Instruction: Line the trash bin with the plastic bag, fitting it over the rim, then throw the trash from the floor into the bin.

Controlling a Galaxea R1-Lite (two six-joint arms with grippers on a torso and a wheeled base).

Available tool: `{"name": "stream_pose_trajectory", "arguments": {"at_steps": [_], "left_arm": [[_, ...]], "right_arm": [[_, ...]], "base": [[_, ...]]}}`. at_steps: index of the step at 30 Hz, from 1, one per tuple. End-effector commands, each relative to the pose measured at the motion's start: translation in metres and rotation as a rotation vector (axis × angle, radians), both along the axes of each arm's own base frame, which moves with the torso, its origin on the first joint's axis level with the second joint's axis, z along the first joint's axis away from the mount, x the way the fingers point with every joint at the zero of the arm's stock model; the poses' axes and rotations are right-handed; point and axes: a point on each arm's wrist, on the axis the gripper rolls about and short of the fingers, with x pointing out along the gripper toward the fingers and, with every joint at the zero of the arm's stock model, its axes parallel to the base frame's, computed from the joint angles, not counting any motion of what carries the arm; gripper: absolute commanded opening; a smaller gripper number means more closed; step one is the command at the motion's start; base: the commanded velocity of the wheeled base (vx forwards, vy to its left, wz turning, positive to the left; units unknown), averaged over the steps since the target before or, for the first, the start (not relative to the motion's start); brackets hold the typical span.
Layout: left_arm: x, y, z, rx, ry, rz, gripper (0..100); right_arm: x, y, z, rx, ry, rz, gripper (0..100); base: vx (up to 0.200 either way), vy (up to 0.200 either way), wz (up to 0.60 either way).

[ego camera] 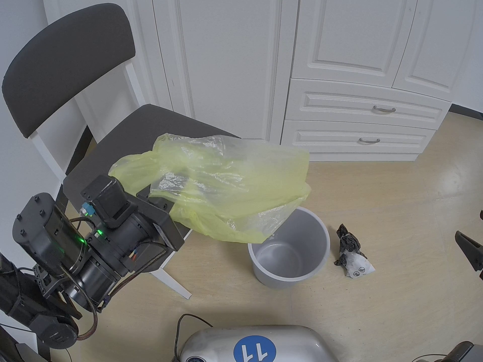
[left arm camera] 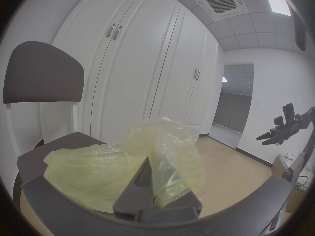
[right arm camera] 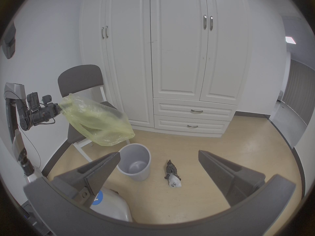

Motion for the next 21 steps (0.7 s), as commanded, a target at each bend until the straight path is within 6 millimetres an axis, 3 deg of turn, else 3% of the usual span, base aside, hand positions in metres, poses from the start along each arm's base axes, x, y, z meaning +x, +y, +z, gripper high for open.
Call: {"name": "stream_pose_trajectory", "arguments": {"at_steps": [1, 12, 16, 18, 21], "left_arm": [[0.001, 0.001, -0.007, 0.021, 0.022, 0.002, 0], [-0.014, -0.014, 0.003, 0.004, -0.022, -0.096, 0], [-0.026, -0.021, 0.024, -0.046, -0.093, -0.191, 0], [-0.041, -0.023, 0.042, -0.085, -0.155, -0.287, 0], [-0.059, -0.022, 0.053, -0.119, -0.189, -0.357, 0]], "right_arm": [[-0.001, 0.0, -0.001, -0.003, 0.0, 0.007, 100], [-0.001, 0.001, -0.007, -0.03, 0.022, 0.04, 100], [0.01, 0.004, -0.011, -0.028, 0.07, 0.048, 100], [0.026, 0.009, -0.012, -0.014, 0.109, 0.061, 100], [0.04, 0.017, -0.015, 0.006, 0.129, 0.109, 100]], "base": [[0.0, 0.0, 0.0], [0.0, 0.0, 0.0], [0.0, 0.0, 0.0], [0.0, 0.0, 0.0], [0.0, 0.0, 0.0]]}}
